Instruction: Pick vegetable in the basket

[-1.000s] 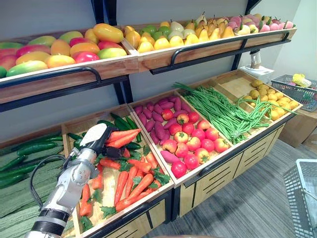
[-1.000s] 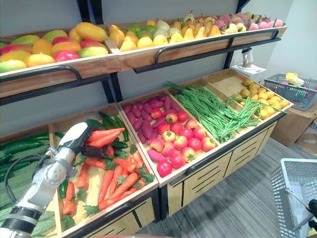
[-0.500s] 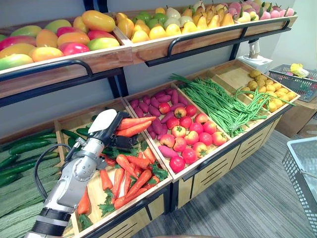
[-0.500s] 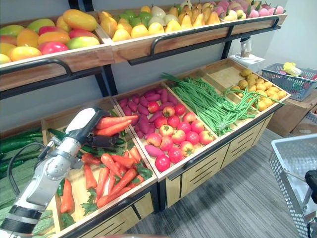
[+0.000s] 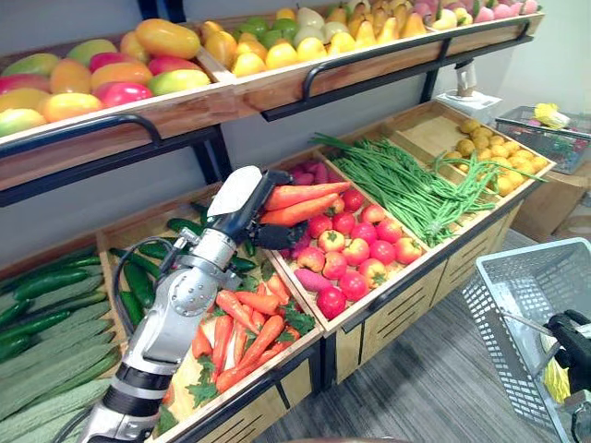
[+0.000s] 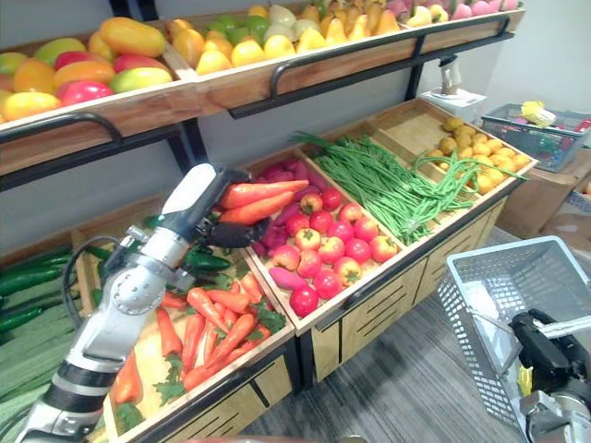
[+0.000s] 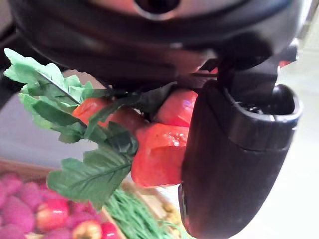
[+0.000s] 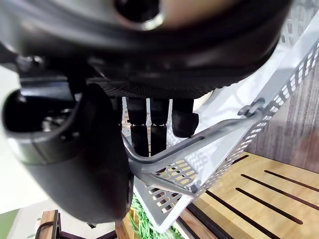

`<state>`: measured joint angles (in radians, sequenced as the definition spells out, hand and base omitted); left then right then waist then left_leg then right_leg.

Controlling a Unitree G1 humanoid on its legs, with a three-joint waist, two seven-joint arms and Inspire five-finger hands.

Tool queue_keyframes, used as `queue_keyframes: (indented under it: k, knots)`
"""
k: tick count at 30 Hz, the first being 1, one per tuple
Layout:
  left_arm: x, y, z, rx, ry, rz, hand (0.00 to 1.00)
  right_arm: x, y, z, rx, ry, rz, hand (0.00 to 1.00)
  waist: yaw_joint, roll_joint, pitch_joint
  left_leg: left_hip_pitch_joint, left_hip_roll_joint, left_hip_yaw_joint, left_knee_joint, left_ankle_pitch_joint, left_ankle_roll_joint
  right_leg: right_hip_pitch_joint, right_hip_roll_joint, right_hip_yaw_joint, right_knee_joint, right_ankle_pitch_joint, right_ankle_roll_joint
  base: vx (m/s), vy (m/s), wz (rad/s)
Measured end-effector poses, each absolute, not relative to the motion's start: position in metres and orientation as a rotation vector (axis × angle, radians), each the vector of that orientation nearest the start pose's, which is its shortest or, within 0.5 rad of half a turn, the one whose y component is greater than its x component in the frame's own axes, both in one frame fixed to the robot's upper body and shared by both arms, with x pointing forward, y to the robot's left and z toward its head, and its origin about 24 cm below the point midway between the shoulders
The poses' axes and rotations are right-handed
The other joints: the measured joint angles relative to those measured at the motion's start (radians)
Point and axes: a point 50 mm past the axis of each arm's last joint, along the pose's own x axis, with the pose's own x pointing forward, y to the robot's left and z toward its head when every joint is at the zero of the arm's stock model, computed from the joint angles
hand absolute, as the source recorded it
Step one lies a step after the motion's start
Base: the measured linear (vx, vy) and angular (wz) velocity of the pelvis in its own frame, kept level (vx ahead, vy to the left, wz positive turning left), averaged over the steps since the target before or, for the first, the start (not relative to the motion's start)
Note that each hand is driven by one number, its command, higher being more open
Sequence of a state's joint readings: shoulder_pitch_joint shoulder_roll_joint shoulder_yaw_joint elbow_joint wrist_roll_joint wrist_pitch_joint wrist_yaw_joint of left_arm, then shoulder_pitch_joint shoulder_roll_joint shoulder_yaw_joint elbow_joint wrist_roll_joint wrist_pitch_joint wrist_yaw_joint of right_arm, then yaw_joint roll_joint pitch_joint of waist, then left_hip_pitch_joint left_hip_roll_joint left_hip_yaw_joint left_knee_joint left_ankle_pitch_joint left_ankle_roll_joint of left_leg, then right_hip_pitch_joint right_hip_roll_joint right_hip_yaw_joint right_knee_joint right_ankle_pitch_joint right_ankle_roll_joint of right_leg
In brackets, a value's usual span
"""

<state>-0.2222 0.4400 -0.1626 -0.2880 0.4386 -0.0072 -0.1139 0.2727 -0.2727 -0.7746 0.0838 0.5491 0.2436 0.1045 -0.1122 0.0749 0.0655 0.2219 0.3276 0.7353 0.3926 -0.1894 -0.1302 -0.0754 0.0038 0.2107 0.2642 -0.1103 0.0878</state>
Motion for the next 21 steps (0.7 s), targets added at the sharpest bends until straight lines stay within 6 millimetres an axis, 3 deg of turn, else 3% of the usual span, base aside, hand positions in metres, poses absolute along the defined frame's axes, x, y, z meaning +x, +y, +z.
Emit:
queue_keyframes:
  k: [1,2,3,4,5,6,8,11,15,21]
  knots:
    - [0.27,0.145,0.156,0.879,-0.477,-0.238,0.0,0.118,-0.372,0.02,0.295,0.21,-0.707,0.0,0.0,0.003,0.002,-0.017,0.01,-0.058,0.05,-0.005,0.027,0.0,0.01,0.02,0.002,0.0,-0.002,0.0,-0.101,-1.04]
    - [0.268,0.146,0.154,0.874,-0.464,-0.226,0.0,0.124,-0.367,0.021,0.286,0.208,-0.673,0.0,0.002,0.007,0.004,-0.061,0.021,-0.176,0.148,0.001,0.067,0.002,0.034,0.071,0.001,0.004,-0.015,-0.01,-0.065,-1.02]
    - [0.266,0.147,0.152,0.874,-0.455,-0.217,0.0,0.128,-0.364,0.023,0.279,0.206,-0.652,0.0,0.006,0.006,0.005,-0.079,0.02,-0.231,0.187,-0.021,0.08,0.001,0.042,0.101,0.0,0.003,-0.026,-0.04,0.008,-1.47]
    - [0.261,0.149,0.149,0.868,-0.44,-0.206,0.0,0.135,-0.359,0.026,0.267,0.199,-0.615,0.0,0.014,0.007,0.005,-0.087,-0.012,-0.309,0.171,-0.091,0.075,-0.008,0.058,0.159,-0.002,0.011,-0.035,-0.06,0.097,-1.59]
    - [0.256,0.15,0.145,0.864,-0.43,-0.204,0.0,0.142,-0.356,0.028,0.265,0.192,-0.589,0.0,0.022,0.002,0.008,-0.084,-0.059,-0.362,0.072,-0.122,0.095,-0.023,0.073,0.209,0.013,0.025,-0.025,-0.07,0.135,-1.55]
    - [0.256,0.149,0.145,0.866,-0.429,-0.21,0.0,0.143,-0.356,0.03,0.263,0.184,-0.584,0.0,0.026,0.003,0.009,-0.084,-0.079,-0.371,0.004,-0.093,0.113,-0.04,0.085,0.221,0.03,0.028,-0.019,-0.05,0.095,-1.34]
    - [0.256,0.155,0.147,0.909,-0.422,-0.208,0.0,0.15,-0.352,0.036,0.259,0.157,-0.565,0.0,0.024,-0.017,0.021,-0.06,-0.111,-0.356,-0.082,-0.093,0.08,-0.092,0.087,0.237,0.06,0.033,-0.005,-0.03,0.039,-0.77]
    - [0.256,0.159,0.147,0.931,-0.404,-0.214,0.0,0.15,-0.352,0.038,0.253,0.15,-0.57,0.0,0.027,-0.04,0.037,-0.042,-0.154,-0.335,-0.14,-0.079,0.057,-0.113,0.064,0.244,0.033,0.066,0.028,-0.06,0.077,-0.28]
    - [0.255,0.162,0.152,0.933,-0.422,-0.198,0.0,0.149,-0.348,0.033,0.254,0.177,-0.562,0.0,0.035,-0.039,0.037,-0.033,-0.18,-0.333,-0.176,-0.078,0.055,-0.094,0.041,0.261,-0.054,0.121,0.05,-0.09,0.097,-0.18]
    - [0.25,0.159,0.163,0.922,-0.498,-0.206,0.0,0.133,-0.346,0.022,0.263,0.237,-0.564,0.0,0.055,-0.038,0.036,-0.029,-0.194,-0.317,-0.185,-0.081,0.052,-0.056,-0.007,0.231,-0.192,0.203,0.044,-0.09,0.092,-0.13]
